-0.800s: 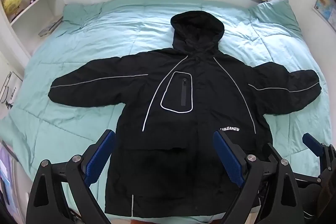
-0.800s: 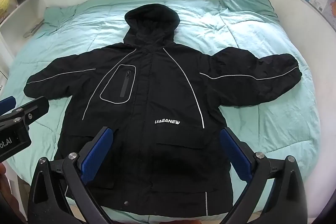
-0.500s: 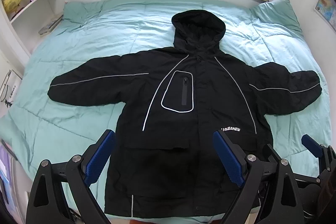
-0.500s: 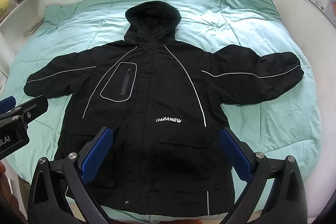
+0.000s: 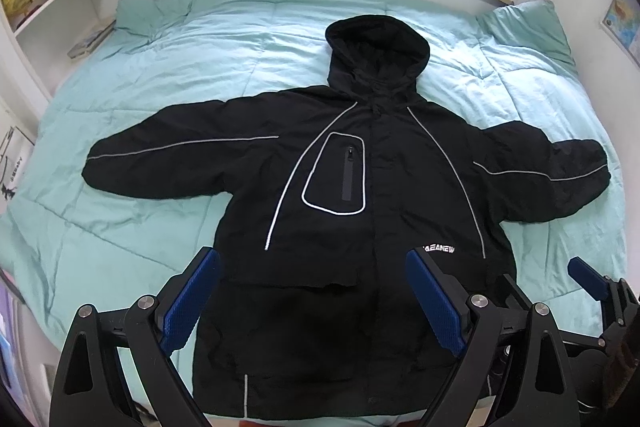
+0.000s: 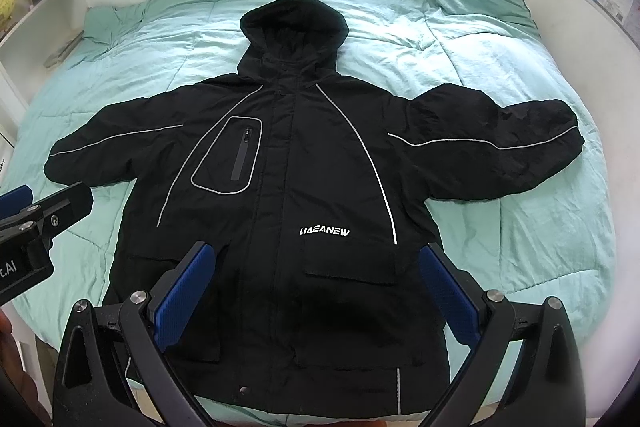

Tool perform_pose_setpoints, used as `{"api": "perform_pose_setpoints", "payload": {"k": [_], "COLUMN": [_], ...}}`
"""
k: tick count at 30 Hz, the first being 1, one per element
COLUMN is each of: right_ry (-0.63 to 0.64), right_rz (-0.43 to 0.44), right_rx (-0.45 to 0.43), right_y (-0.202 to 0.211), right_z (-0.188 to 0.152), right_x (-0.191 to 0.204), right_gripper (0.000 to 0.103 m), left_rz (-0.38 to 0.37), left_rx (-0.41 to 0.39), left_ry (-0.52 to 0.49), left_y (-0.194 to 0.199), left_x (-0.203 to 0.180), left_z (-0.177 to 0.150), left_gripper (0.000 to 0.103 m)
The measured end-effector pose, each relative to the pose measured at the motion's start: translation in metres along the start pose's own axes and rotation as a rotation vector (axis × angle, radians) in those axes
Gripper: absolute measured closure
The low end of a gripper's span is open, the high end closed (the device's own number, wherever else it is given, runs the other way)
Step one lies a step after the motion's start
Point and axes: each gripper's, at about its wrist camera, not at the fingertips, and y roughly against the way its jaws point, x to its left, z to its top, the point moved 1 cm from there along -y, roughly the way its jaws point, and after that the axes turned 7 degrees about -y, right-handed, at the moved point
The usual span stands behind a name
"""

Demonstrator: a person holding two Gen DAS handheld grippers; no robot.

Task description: Fold large clothes

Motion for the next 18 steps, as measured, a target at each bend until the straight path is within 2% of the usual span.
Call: {"api": "perform_pose_setpoints", "payload": {"k": [5,10,18], "right_ry": [0.007,0.007,0.019], "right_rz": [0.0,0.006,0.014], "right_rx": [0.006,0.015,0.018], "right_y": [-0.007,-0.014,-0.024], "right_z": [0.005,0.012,0.025], "right_x": [0.003,0.004,0.013], "right_gripper": [0.001,0.001,0.001], "left_rz": [0.004,-0.028,-0.001], "left_rx": [0.003,0.031,0.014], "left_ry": [0.001,0.021,0.043], "left_y": [-0.007,-0.014,-0.024], "left_x": [0.001,0.002,0.017], "left_z": [0.006,0.01,0.024], "left_gripper": [0.009,0.009,0.009]}}
